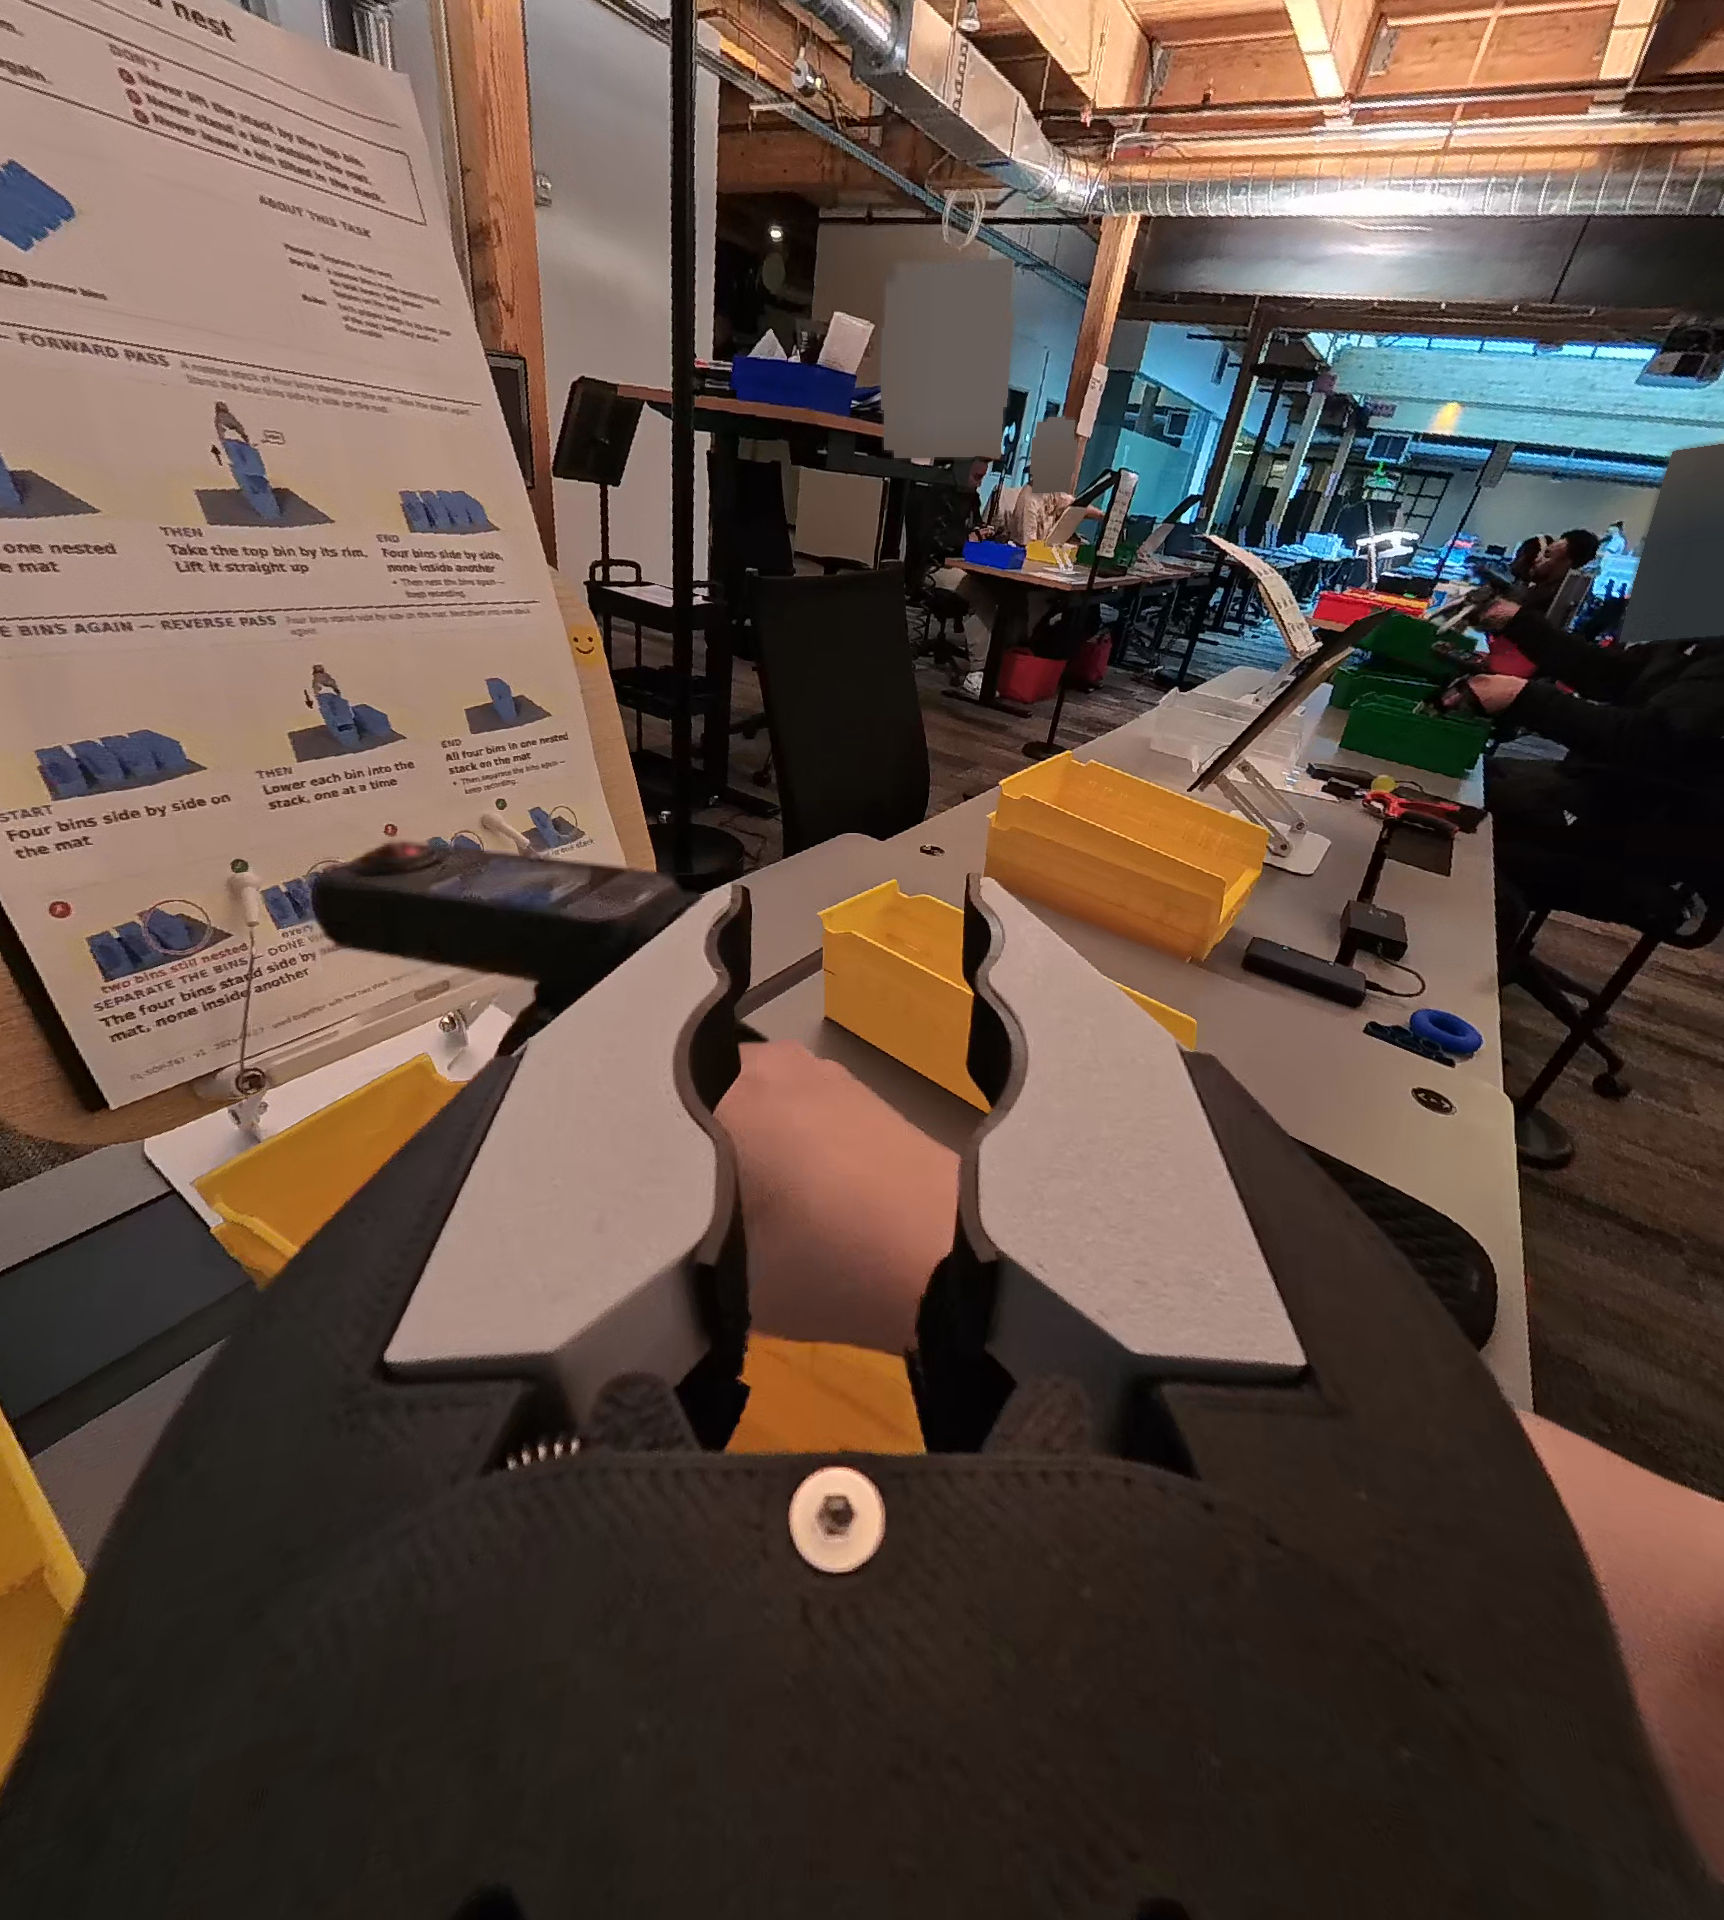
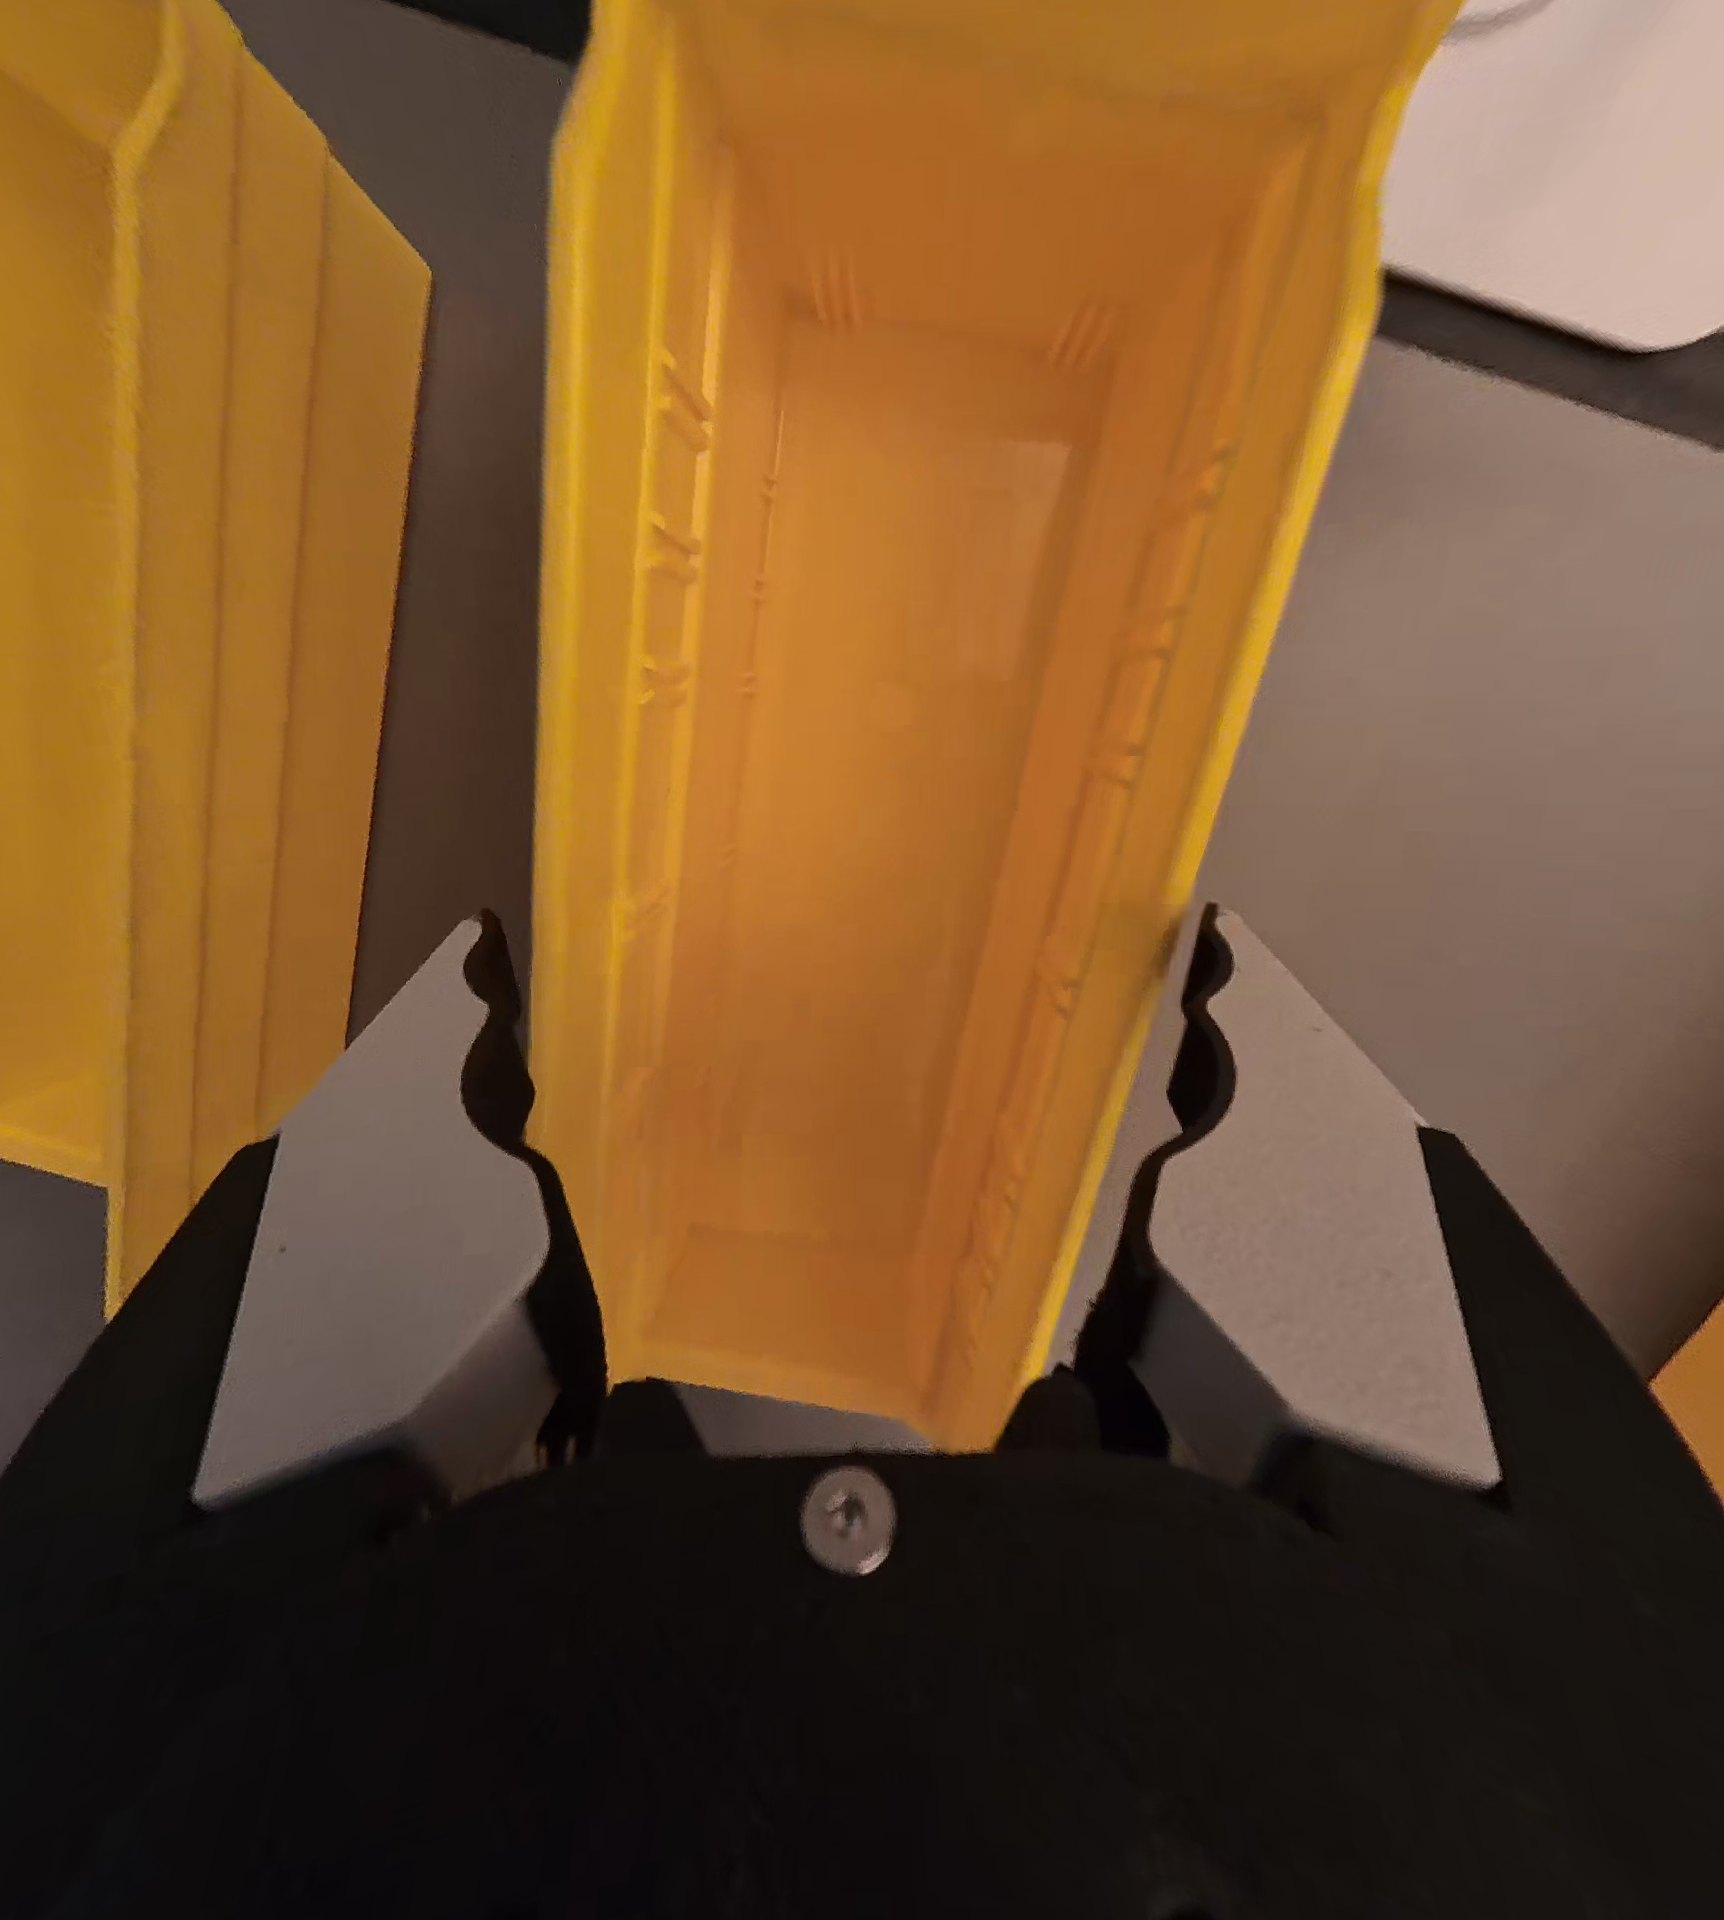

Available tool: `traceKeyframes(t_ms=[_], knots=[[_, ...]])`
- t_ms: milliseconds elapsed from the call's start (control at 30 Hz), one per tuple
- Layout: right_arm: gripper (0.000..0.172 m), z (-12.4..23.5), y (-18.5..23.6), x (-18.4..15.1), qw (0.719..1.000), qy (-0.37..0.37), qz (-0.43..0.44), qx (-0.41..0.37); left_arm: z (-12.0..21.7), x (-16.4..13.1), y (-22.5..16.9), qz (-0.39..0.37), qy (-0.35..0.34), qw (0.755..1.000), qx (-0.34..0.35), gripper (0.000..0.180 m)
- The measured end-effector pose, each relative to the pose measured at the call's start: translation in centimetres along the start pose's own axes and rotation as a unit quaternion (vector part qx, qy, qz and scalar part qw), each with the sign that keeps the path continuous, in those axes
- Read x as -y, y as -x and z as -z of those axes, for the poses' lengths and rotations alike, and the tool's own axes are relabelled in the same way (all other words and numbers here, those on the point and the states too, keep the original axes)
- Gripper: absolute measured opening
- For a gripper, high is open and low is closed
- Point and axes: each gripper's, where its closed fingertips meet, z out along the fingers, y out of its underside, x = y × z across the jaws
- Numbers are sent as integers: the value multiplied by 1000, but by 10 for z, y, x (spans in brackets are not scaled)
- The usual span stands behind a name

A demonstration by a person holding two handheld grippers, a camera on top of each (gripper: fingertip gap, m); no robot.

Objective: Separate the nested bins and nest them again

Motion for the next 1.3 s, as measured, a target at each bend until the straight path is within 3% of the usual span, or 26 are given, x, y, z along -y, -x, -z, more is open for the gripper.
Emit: traceKeyframes(t_ms=[133,233,333,433,467,567,633,700,800,933,1000,1033,1300], knots=[[123,49,10,20,993,-96,55,34,0,-2,1,-1,5,1000,3,40],[96,117,-9,38,962,-263,77,20,0,-1,2,-2,5,1000,4,39],[94,199,-31,41,871,-475,124,0,2,2,3,0,-5,1000,5,39],[94,242,-31,16,762,-619,189,16,1,1,3,0,-3,1000,7,40],[86,235,-34,11,774,-604,186,34,1,1,3,-2,0,1000,8,40],[88,169,-47,1,867,-468,147,87,0,-1,2,-5,6,1000,11,40],[73,119,-52,-8,918,-363,113,111,-1,-2,1,-9,7,1000,12,39],[70,82,-49,-11,942,-290,100,133,-2,-2,0,-12,9,1000,13,40],[64,32,-54,-14,977,-175,65,105,-5,-5,-2,-16,19,1000,12,40],[53,-4,-51,-18,994,-55,31,93,-8,-11,-2,-20,35,999,12,39],[17,-9,-44,-20,994,-23,19,109,-9,-13,-2,-18,38,999,12,40],[10,-10,-44,-21,994,-15,2,113,-10,-14,0,-17,42,999,14,40],[7,-7,-51,-30,994,-37,-54,83,-14,-21,0,-20,59,998,16,39]])
